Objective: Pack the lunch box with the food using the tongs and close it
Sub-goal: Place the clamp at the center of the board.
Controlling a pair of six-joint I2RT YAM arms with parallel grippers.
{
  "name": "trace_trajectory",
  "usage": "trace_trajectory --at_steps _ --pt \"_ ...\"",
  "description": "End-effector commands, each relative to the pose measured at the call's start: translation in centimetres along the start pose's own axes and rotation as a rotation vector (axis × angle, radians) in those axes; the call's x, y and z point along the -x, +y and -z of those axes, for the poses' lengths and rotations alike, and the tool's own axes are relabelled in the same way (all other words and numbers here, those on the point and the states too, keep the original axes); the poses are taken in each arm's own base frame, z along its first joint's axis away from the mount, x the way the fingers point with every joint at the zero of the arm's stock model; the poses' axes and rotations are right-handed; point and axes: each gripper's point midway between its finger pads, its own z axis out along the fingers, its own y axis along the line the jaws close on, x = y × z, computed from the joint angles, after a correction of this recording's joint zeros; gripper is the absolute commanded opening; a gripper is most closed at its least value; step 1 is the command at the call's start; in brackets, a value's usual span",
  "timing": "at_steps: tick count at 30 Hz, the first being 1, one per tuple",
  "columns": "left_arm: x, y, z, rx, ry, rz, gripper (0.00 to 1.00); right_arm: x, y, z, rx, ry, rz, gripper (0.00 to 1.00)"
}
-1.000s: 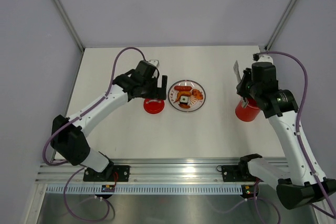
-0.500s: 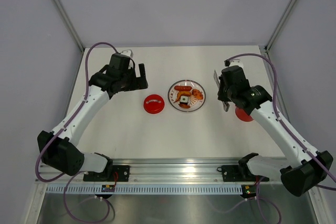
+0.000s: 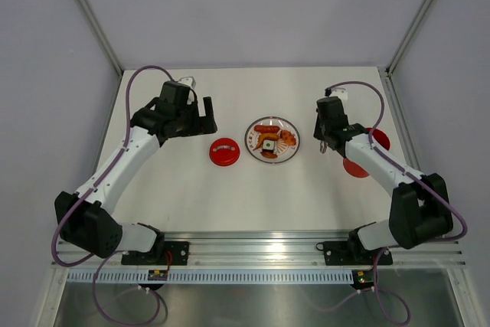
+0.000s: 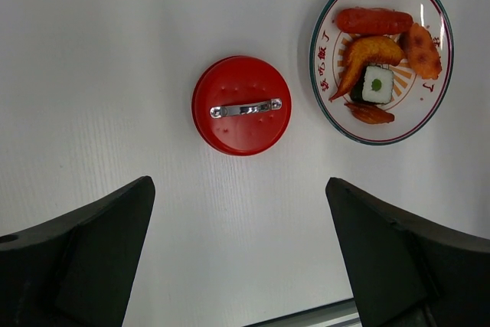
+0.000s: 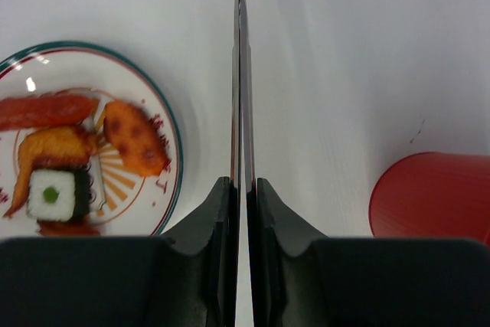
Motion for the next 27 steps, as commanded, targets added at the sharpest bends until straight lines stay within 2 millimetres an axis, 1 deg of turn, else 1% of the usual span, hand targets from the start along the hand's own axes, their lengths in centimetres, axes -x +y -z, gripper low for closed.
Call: trace_trajectory --at_steps 1,2,3,4,5,6,7,8,9,10,11,12,13,14,15,16,17,18,19,20,21,22,24,25,27 --pt "0.7 -0.5 1.0 -0.044 -0.050 -0.014 0.99 4.1 0.1 -2.6 0.033 -0.133 -0.036 0.00" --pt "0.6 -0.5 1.0 -0.045 -0.048 -0.016 0.99 3.4 0.0 -3.9 0.022 -0.108 -0.021 0.00" --pt "0.6 -0.6 1.0 -0.048 -0.047 -0.016 0.99 3.7 -0.3 -4.7 0.020 -0.109 -0.029 0.01" --pt "0.5 -0.7 1.0 -0.054 -0.043 -0.016 0.99 4.1 -0.2 -5.4 0.029 -0.110 -0.032 0.02" --pt "0.5 -0.7 0.9 -0.056 -0.040 -0.015 0.99 3.1 -0.2 -6.9 0.020 -0.070 -0.024 0.03" --pt "0.4 -0.8 0.9 -0.059 -0.037 -0.015 0.99 3.0 -0.2 -7.7 0.019 -0.056 -0.026 0.04" --pt "0.4 -0.8 0.9 -0.063 -0.035 -0.015 0.99 3.8 0.1 -8.2 0.018 -0.064 -0.026 0.05" --pt "0.3 -0.9 1.0 -0.064 -0.031 -0.015 0.99 2.7 -0.1 -9.6 0.002 -0.029 -0.015 0.07" --pt "0.3 -0.8 1.0 -0.062 -0.030 -0.018 0.99 2.7 0.1 -10.1 0.000 -0.023 -0.010 0.09" --pt "0.2 -0.7 1.1 -0.059 -0.030 -0.018 0.99 3.1 0.3 -10.6 -0.003 -0.025 -0.010 0.11" --pt "0.2 -0.7 1.3 -0.058 -0.034 -0.020 0.99 2.4 0.3 -11.4 -0.012 -0.005 -0.009 0.16" --pt "0.3 -0.5 1.4 -0.049 -0.040 -0.022 0.99 2.4 0.2 -11.6 -0.015 0.004 -0.011 0.18" --pt "0.2 -0.4 1.6 -0.047 -0.041 -0.023 0.99 2.9 0.3 -11.8 -0.018 -0.003 -0.014 0.21" --pt "0.2 -0.3 1.7 -0.043 -0.044 -0.025 0.99 2.7 0.3 -12.2 -0.026 0.007 -0.023 0.26" --pt "0.1 -0.1 1.8 -0.037 -0.045 -0.026 0.99 2.3 0.1 -12.4 -0.036 0.027 -0.025 0.40" --pt "-0.1 0.0 1.8 -0.031 -0.041 -0.028 0.99 3.0 0.1 -12.5 -0.042 0.026 -0.032 0.42" --pt "-0.2 0.2 1.7 -0.027 -0.038 -0.029 0.99 2.6 0.1 -12.9 -0.049 0.044 -0.026 0.44" --pt "-0.3 0.2 1.8 -0.025 -0.038 -0.029 0.99 2.4 0.0 -12.9 -0.058 0.056 -0.022 0.51" --pt "-0.3 0.2 1.8 -0.025 -0.037 -0.031 0.99 2.9 0.1 -12.9 -0.059 0.050 -0.024 0.56" --pt "-0.5 0.3 1.7 -0.023 -0.034 -0.031 0.99 2.9 0.0 -12.9 -0.062 0.055 -0.020 0.57" --pt "-0.5 0.3 1.7 -0.023 -0.034 -0.029 0.99 2.9 -0.2 -12.8 -0.070 0.062 -0.016 0.61" --pt "-0.6 0.3 1.7 -0.025 -0.034 -0.029 0.99 3.6 0.0 -12.6 -0.069 0.053 -0.009 0.68" --pt "-0.6 0.3 1.7 -0.026 -0.032 -0.029 0.99 4.2 -0.2 -12.1 -0.073 0.052 -0.003 0.74" --pt "-0.6 0.3 1.7 -0.026 -0.032 -0.029 0.99 5.4 0.0 -11.5 -0.067 0.030 -0.002 0.75" --pt "-0.6 0.2 1.6 -0.029 -0.032 -0.031 0.99 6.5 -0.1 -10.4 -0.070 0.016 -0.001 0.76"
